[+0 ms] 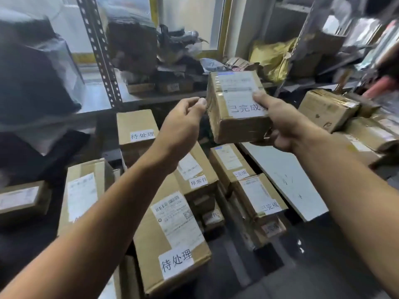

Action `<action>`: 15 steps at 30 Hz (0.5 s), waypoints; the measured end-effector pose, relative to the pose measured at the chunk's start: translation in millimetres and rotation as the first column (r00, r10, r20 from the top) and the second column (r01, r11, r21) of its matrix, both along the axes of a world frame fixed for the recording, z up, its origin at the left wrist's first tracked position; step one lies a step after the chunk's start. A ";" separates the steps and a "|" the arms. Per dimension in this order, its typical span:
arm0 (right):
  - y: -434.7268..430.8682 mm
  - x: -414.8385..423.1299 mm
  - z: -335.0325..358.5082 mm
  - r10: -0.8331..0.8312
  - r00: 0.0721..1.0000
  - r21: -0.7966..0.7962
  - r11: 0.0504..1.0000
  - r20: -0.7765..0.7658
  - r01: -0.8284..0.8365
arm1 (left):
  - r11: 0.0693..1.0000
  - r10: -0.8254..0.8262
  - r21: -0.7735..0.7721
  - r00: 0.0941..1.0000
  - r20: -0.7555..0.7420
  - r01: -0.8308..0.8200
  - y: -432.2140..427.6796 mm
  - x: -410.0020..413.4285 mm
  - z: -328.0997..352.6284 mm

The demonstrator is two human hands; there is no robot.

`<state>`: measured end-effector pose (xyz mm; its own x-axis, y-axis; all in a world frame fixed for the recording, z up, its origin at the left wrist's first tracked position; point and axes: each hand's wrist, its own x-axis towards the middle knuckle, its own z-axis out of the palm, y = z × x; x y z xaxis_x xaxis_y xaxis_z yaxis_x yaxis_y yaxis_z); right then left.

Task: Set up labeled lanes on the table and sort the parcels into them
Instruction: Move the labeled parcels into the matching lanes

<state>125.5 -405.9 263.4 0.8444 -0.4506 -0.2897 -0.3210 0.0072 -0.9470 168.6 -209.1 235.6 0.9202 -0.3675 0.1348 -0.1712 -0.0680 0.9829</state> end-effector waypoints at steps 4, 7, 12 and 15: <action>-42.3 3.0 -40.5 0.006 0.998 0.084 0.996 -0.060 -0.001 | 0.993 -0.004 0.113 0.998 -0.059 0.011 -46.4 3.2 -28.9; -66.0 14.3 -74.0 0.012 0.996 0.118 0.993 -0.086 -0.002 | 0.986 0.021 0.168 0.988 -0.154 0.005 -73.0 6.7 -52.6; -104.0 49.4 -130.3 0.017 0.993 0.108 0.994 -0.114 -0.004 | 0.952 0.165 0.292 0.958 -0.233 -0.093 -98.2 21.7 -79.8; -120.4 70.0 -158.5 0.017 0.989 0.095 0.995 -0.147 -0.003 | 0.949 0.143 0.310 0.958 -0.247 -0.062 -105.9 30.4 -94.5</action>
